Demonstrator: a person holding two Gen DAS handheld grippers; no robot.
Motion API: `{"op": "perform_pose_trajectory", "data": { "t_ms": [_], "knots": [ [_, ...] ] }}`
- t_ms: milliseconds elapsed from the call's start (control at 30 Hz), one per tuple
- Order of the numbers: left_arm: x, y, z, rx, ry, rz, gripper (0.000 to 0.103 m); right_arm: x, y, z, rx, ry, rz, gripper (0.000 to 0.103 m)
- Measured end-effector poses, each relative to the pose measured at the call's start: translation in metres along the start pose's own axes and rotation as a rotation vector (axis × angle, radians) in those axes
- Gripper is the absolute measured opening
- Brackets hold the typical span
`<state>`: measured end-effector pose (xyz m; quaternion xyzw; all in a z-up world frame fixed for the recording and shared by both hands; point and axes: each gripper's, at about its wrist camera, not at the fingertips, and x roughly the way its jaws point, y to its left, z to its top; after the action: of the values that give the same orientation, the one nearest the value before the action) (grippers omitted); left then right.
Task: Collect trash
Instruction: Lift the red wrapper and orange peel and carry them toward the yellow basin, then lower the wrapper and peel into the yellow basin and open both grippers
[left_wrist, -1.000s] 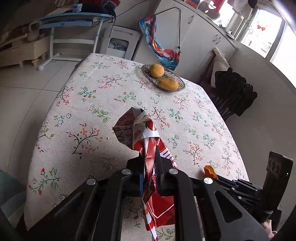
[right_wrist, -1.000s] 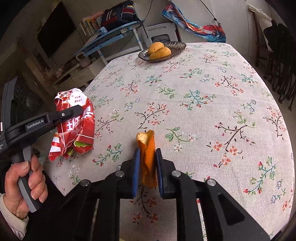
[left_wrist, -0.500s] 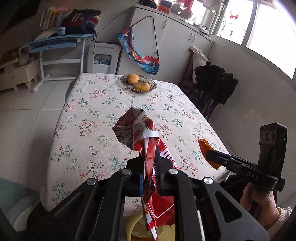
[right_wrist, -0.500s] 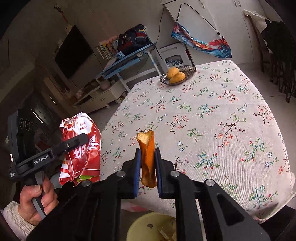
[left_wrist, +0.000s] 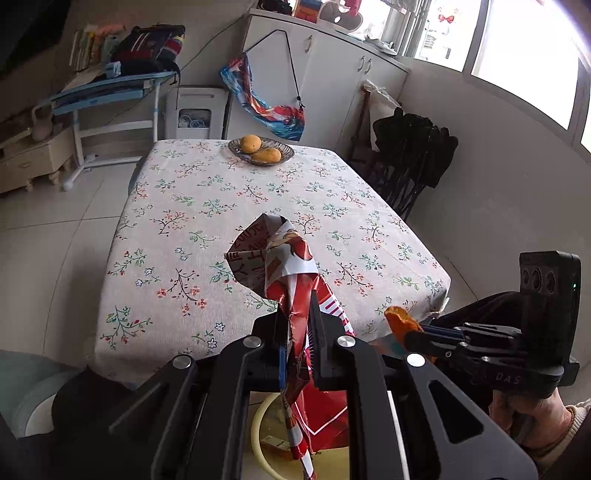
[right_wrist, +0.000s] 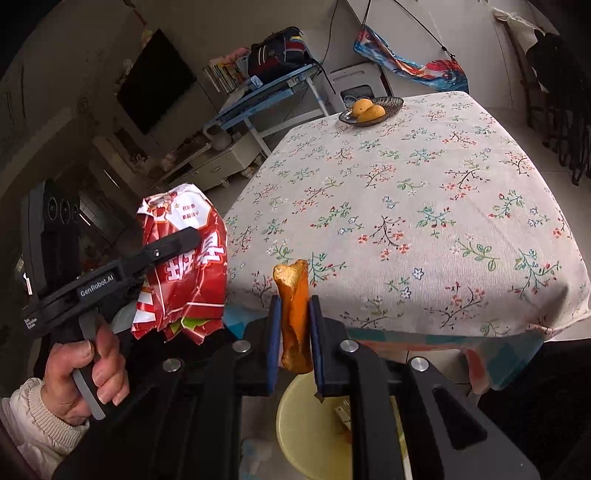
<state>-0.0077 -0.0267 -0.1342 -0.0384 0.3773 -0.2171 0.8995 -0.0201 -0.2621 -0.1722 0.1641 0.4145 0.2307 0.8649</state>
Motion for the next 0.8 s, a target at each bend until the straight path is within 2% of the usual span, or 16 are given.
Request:
{"op": "perform_pose_trajectory", "data": {
  "t_ms": [300,333,367,400,500,600,667,733,800],
  "knots": [
    [-0.030,-0.008,0.005,0.016,-0.055,0.002,0.010,0.019,0.006,-0.035,-0.010,0.192,-0.034,0.018],
    [-0.032,-0.009,0.005,0.015,-0.058,0.001,0.010,0.022,0.006,-0.038,-0.010,0.217,-0.043,0.021],
    [-0.035,-0.009,0.004,0.014,-0.060,0.000,0.010,0.023,0.006,-0.040,-0.013,0.225,-0.056,0.031],
    [-0.037,-0.011,0.004,0.015,-0.063,0.001,0.010,0.023,0.007,-0.040,-0.020,0.218,-0.068,0.034],
    [-0.042,-0.016,-0.003,0.024,-0.057,0.001,0.010,0.011,0.003,-0.038,0.000,0.149,-0.086,0.036],
    [-0.039,-0.021,-0.014,0.029,-0.022,-0.006,0.010,-0.009,-0.010,-0.035,0.072,0.028,-0.094,0.043],
    [-0.033,-0.025,-0.024,0.036,0.012,-0.015,0.010,-0.026,-0.017,-0.032,0.108,-0.075,-0.097,0.056],
    [-0.024,-0.028,-0.036,0.038,0.061,-0.032,0.010,-0.041,-0.022,-0.031,0.132,-0.162,-0.106,0.061],
    [-0.014,-0.034,-0.048,0.055,0.112,-0.044,0.010,-0.048,-0.026,-0.031,0.154,-0.205,-0.098,0.061]
  ]
}}
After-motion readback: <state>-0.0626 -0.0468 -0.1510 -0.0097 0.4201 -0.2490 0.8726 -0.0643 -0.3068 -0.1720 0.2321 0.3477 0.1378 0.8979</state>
